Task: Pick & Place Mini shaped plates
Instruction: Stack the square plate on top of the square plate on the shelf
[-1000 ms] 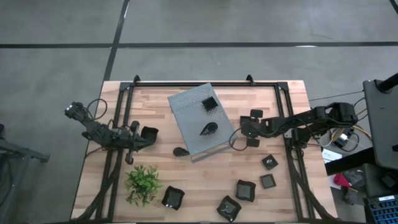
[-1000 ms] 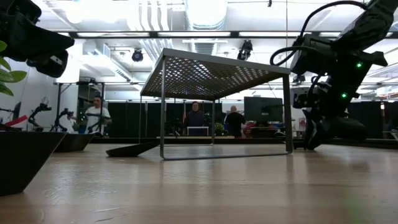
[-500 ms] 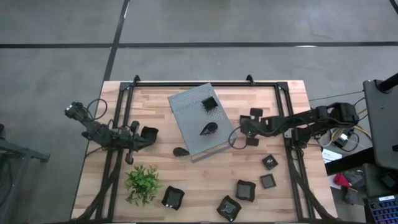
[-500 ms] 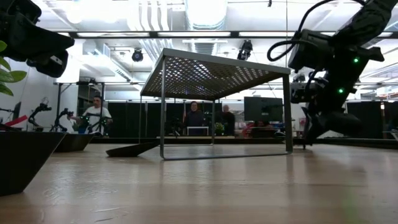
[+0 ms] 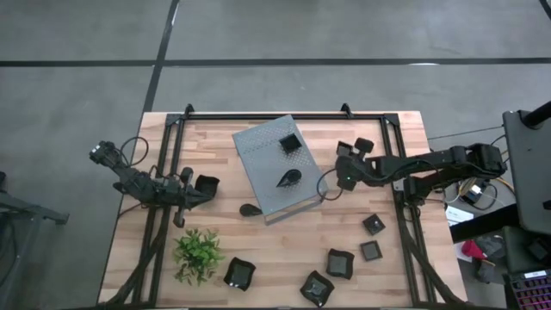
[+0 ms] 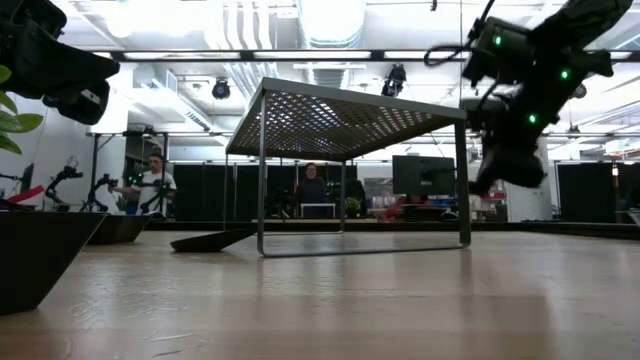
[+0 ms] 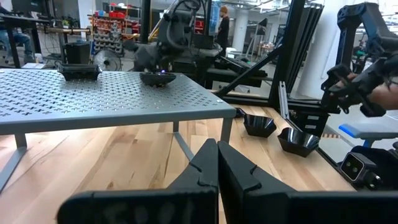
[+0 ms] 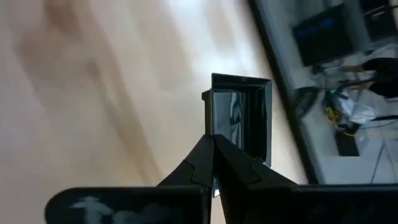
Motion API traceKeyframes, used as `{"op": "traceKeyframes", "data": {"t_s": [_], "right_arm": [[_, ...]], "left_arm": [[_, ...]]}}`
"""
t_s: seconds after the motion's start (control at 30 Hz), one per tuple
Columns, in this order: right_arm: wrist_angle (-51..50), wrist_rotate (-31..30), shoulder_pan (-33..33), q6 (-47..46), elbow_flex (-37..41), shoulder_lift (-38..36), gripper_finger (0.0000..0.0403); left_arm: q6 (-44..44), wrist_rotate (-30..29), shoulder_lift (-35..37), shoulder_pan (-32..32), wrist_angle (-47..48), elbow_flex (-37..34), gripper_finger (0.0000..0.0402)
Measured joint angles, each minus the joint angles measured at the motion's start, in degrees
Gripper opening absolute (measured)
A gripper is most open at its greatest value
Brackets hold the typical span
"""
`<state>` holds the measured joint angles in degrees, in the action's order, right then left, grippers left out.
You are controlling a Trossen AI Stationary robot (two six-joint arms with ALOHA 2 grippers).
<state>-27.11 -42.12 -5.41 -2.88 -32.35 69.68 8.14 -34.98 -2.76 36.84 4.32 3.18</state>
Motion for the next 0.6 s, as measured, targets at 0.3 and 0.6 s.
{"op": "traceKeyframes", "data": {"t_s": [0.3, 0.6], "right_arm": [[0.4, -0.5, 0.0, 7.9, -5.0, -6.2, 0.0008], [3.5, -0.1, 2.9, 23.4, -12.3, -6.9, 0.0008]], "left_arm": [[0.0, 0.0, 0.0, 0.0, 0.0, 0.0, 0.0], [0.0, 0.0, 0.0, 0.0, 0.0, 0.0, 0.0]]}}
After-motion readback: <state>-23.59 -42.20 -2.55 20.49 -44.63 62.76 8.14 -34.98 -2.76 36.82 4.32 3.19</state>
